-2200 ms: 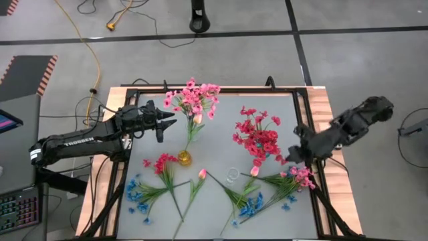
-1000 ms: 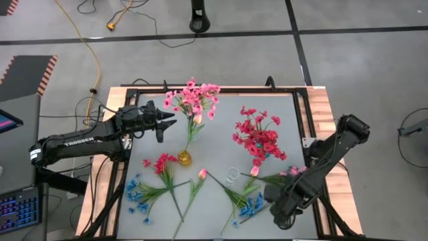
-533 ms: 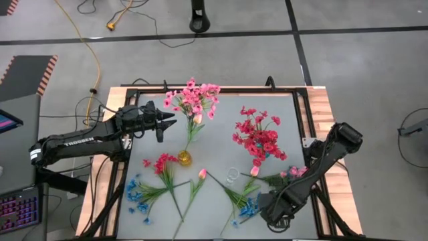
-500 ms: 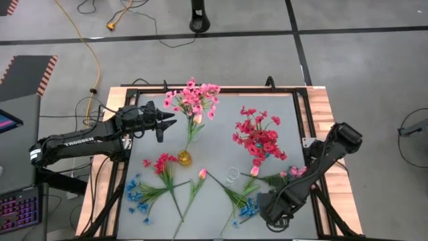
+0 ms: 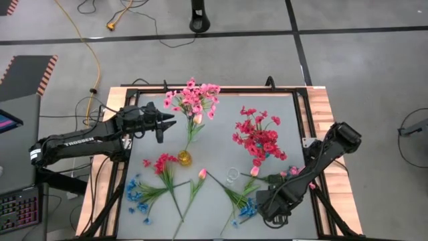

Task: Sort flowers into vase by color
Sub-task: Put the pink flowers into the top transparent vase

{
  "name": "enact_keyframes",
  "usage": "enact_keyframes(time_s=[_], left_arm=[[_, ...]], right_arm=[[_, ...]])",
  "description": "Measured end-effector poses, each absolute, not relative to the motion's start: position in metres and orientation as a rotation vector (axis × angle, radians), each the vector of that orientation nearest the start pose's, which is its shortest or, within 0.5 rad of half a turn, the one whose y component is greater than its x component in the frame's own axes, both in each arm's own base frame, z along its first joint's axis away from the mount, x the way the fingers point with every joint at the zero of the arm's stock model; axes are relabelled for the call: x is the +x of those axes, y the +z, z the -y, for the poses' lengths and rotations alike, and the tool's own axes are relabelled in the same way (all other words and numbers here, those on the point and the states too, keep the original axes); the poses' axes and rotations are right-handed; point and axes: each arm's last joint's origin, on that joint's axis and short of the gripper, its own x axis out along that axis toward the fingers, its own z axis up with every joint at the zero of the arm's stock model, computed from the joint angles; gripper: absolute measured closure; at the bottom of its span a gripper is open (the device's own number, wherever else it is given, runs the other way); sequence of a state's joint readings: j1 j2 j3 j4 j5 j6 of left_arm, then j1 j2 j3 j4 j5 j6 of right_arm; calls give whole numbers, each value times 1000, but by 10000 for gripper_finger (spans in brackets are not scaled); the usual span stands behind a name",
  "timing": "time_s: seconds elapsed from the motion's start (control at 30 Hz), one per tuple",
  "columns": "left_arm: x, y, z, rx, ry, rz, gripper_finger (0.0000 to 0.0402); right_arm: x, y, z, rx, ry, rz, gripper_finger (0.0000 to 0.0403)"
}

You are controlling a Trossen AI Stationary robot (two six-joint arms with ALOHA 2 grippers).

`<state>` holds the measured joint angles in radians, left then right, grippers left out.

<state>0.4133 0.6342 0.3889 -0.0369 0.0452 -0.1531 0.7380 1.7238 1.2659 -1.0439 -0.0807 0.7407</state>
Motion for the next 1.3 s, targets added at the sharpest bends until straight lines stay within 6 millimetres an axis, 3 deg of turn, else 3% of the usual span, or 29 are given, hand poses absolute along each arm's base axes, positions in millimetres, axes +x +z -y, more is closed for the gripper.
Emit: enact_keyframes(time_s=[0.2, 0.5, 0.8, 0.97, 1.3], left_arm=[[140, 231, -60, -225, 388, -255, 267], [140, 231, -60, -226, 388, -255, 267], [140, 231, -60, -226, 388, -257, 267], [140, 230, -60, -227, 388, -259, 267], [140, 230, -60, -228, 389, -264, 267]], right_arm=[[233, 204, -215, 35, 102, -1593, 142], [239, 177, -220, -49, 99, -1659, 142], [247, 164, -215, -70, 82, -1693, 146], [248, 165, -214, -78, 94, -1691, 176], [248, 165, -215, -48, 127, -1711, 293]])
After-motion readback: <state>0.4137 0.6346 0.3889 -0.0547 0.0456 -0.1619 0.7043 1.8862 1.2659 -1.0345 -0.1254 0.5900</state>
